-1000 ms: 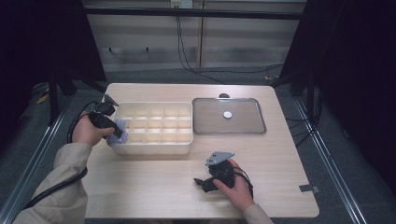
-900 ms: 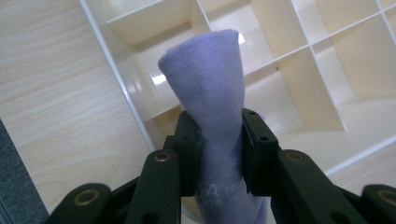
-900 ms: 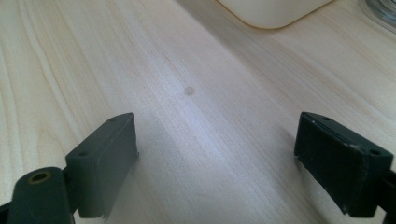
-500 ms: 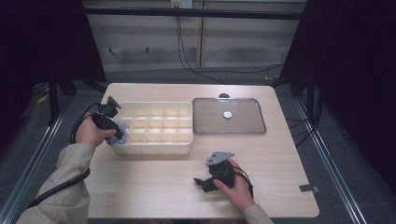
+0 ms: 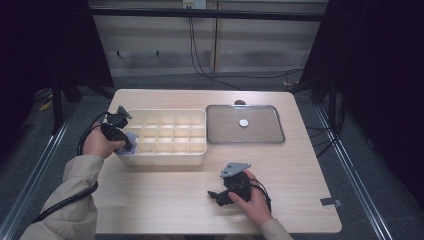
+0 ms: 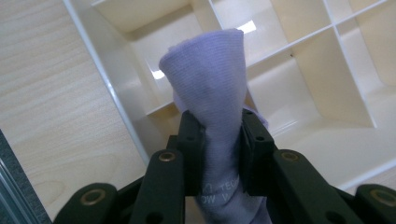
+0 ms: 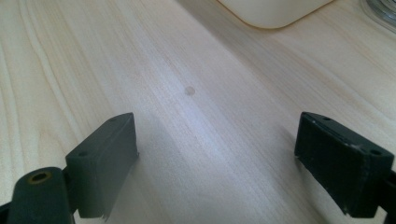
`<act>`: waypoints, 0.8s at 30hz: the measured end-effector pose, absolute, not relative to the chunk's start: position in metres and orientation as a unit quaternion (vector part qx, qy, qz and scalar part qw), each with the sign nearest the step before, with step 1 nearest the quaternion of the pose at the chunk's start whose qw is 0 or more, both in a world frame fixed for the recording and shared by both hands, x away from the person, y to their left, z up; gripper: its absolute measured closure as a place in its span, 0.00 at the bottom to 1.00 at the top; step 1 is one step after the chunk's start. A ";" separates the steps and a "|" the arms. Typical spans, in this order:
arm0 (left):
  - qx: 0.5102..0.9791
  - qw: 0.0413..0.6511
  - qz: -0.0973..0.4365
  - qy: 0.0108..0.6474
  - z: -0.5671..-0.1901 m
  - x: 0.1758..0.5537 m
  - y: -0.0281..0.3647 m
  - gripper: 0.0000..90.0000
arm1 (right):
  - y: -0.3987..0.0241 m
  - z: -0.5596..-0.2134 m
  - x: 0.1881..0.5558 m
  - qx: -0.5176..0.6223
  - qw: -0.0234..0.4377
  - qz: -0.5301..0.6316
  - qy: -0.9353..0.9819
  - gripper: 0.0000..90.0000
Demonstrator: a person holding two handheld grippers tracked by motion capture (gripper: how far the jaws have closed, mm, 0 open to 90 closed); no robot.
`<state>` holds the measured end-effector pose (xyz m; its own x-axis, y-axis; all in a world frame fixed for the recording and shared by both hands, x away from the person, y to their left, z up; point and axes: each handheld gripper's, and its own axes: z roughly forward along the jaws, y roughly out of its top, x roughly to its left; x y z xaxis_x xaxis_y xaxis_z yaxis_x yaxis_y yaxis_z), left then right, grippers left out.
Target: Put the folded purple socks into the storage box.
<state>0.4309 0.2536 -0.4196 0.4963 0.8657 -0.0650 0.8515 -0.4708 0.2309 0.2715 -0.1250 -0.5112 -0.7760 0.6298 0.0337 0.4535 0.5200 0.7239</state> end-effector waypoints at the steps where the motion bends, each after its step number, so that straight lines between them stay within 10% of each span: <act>1: 0.857 0.118 0.030 0.501 -0.420 0.431 0.254 0.82 | -0.125 -0.511 0.271 0.314 0.116 0.376 0.864 0.14; 24: 0.858 0.102 0.047 0.502 -0.426 0.427 0.248 0.80 | -0.125 -0.511 0.272 0.314 0.116 0.375 0.865 0.14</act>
<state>0.4274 0.2482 -0.4262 0.4925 0.8701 -0.0212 0.8509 -0.4762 0.2216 0.2716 -0.1245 -0.5110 -0.7757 0.6301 0.0348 0.4562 0.5217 0.7209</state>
